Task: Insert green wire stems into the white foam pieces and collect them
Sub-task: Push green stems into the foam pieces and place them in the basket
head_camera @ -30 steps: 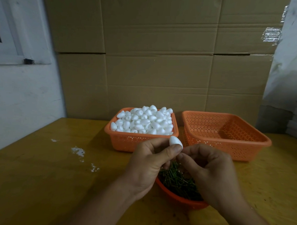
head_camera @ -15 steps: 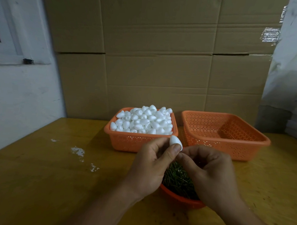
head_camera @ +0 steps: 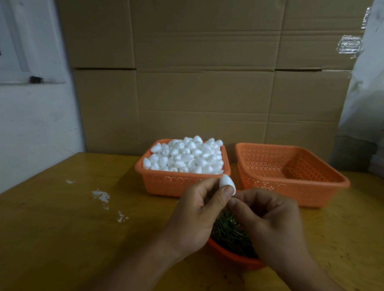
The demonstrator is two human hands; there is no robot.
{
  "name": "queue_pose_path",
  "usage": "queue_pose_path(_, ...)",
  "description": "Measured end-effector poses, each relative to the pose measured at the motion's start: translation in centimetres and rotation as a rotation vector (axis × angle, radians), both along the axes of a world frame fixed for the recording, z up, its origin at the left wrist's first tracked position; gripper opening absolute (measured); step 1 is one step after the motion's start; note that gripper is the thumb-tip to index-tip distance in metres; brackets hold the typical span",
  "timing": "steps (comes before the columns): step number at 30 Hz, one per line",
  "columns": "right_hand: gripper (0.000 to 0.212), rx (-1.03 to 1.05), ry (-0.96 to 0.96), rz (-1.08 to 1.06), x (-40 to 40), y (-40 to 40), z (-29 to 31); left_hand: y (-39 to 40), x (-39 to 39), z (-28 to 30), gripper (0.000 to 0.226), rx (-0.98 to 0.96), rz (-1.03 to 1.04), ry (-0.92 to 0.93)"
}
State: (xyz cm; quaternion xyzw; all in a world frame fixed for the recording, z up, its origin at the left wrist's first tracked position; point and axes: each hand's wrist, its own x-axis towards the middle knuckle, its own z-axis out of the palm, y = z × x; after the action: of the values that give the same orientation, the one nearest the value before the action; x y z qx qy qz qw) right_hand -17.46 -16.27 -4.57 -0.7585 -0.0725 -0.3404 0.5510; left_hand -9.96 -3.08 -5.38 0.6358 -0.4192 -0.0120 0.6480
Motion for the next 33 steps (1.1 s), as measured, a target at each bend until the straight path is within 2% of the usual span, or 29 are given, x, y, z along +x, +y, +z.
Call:
queue_pose_path(5, 0.017, 0.091, 0.044, 0.072, -0.2, 0.0, 0.3, 0.0, -0.1, 0.0, 0.037, -0.028, -0.019, 0.043)
queue_pose_path(7, 0.009, 0.105, 0.066, 0.085, -0.3, 0.0, 0.6, 0.1, -0.1, 0.0, 0.033, -0.027, -0.034, 0.066)
queue_pose_path(9, 0.012, 0.114, 0.077, 0.067, -0.3, -0.2, 0.9, 0.0, -0.1, -0.2, 0.023, -0.027, -0.048, 0.076)
queue_pose_path(11, 0.015, 0.099, 0.114, -0.023, 0.0, -1.1, 1.4, -0.2, -0.1, -0.5, 0.027, 0.004, -0.028, 0.068)
queue_pose_path(13, 0.015, 0.033, 0.172, -0.149, 0.8, -2.7, 1.9, -0.3, 0.0, -1.1, 0.038, 0.090, 0.062, 0.034)
queue_pose_path(18, 0.017, -0.167, 0.323, -0.419, 4.8, -8.1, 2.6, -0.1, -0.2, -1.5, 0.035, 0.242, 0.134, -0.071)
queue_pose_path(20, 0.015, -0.289, 0.420, -0.495, 6.8, -10.0, 2.8, -0.2, -0.3, -1.6, 0.037, 0.278, 0.140, -0.091)
queue_pose_path(23, 0.025, -0.478, 0.620, -0.588, 9.4, -12.4, 3.1, -0.2, -0.4, -1.6, 0.037, 0.297, 0.143, -0.095)
queue_pose_path(27, 0.046, -0.517, 0.817, -0.604, 12.0, -14.1, 2.8, -0.2, -0.6, -1.5, 0.035, 0.311, 0.142, -0.104)
queue_pose_path(33, 0.040, -0.493, 0.931, -0.645, 14.4, -14.8, 2.8, -0.3, -0.8, -1.5, 0.035, 0.345, 0.154, -0.128)
